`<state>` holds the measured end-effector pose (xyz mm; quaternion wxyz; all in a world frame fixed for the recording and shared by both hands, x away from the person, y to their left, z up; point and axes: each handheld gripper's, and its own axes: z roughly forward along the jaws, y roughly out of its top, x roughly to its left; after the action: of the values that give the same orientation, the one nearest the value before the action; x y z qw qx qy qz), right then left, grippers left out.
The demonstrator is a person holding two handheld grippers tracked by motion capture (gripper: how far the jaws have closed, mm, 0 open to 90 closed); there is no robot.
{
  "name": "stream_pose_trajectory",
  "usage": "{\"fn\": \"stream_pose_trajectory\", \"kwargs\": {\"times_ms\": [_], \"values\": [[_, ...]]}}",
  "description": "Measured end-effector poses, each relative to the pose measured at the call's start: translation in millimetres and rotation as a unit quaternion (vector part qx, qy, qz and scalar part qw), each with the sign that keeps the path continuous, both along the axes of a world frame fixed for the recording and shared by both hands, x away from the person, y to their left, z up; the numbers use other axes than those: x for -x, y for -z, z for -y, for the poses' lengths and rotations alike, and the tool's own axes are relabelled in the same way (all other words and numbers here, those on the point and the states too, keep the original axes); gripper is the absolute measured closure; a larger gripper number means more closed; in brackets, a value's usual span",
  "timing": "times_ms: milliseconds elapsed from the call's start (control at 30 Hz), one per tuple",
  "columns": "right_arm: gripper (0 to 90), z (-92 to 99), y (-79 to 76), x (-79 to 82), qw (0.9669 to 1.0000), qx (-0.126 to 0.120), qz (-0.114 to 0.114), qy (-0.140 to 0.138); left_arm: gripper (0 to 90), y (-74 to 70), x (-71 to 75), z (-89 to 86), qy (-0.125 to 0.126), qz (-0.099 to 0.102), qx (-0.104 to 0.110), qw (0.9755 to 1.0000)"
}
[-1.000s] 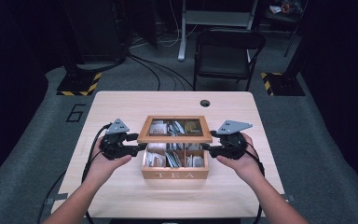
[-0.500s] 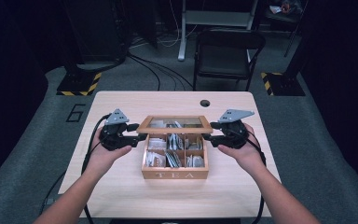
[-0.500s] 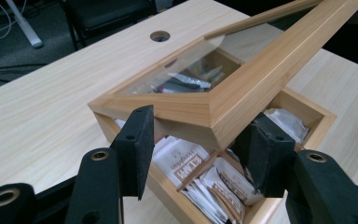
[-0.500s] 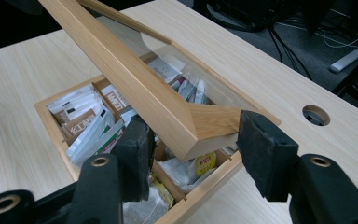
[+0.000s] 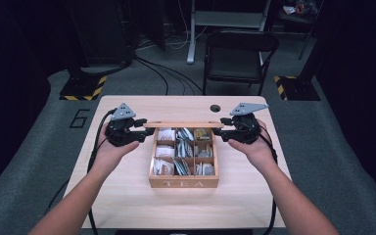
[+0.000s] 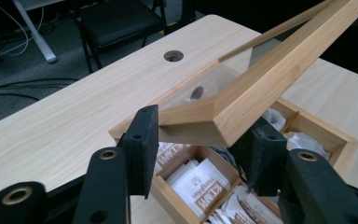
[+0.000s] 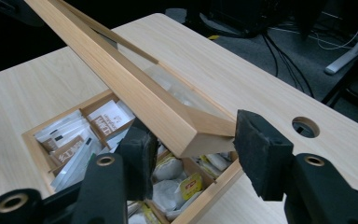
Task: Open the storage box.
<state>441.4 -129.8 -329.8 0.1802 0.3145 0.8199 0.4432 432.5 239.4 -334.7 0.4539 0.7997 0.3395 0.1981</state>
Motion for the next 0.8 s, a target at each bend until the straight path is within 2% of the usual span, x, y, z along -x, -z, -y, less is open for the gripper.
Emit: {"fn": "stream_pose_trajectory", "kwargs": {"times_ms": [33,167,233,300,433,567,667,800], "values": [[49.6,0.2,-1.0,-2.4,1.0000,0.001,0.007,-0.003,52.2,-0.6,-1.5,-0.6,0.001,-0.001,0.004,1.0000],[50.1,-0.4,-4.8,-8.1,1.0000,-0.002,0.009,0.003,53.0,0.0,-6.9,-2.1,-0.003,0.005,0.016,0.9999],[50.3,-1.0,-6.1,-10.0,1.0000,-0.002,0.007,0.004,53.1,1.5,-11.1,-3.3,-0.009,0.006,0.013,0.9999],[50.8,-1.7,-7.0,-12.0,1.0000,-0.001,0.006,0.007,53.6,3.4,-14.8,-3.7,-0.011,0.001,0.014,0.9998],[51.0,-1.4,-8.2,-16.7,0.9999,-0.003,0.012,0.005,54.3,8.7,-23.6,-2.6,-0.018,-0.009,0.002,0.9998],[51.7,-1.2,-8.4,-19.2,0.9999,-0.005,0.010,0.006,55.1,14.4,-29.8,1.1,-0.027,-0.022,0.012,0.9993],[52.3,-0.8,-8.6,-21.6,0.9999,-0.005,0.008,0.006,58.0,16.1,-32.4,3.4,-0.036,-0.018,0.003,0.9992],[53.7,-1.2,-10.2,-24.0,0.9999,-0.004,0.008,0.010,58.1,16.5,-36.3,5.4,-0.044,-0.011,0.005,0.9990]]}}
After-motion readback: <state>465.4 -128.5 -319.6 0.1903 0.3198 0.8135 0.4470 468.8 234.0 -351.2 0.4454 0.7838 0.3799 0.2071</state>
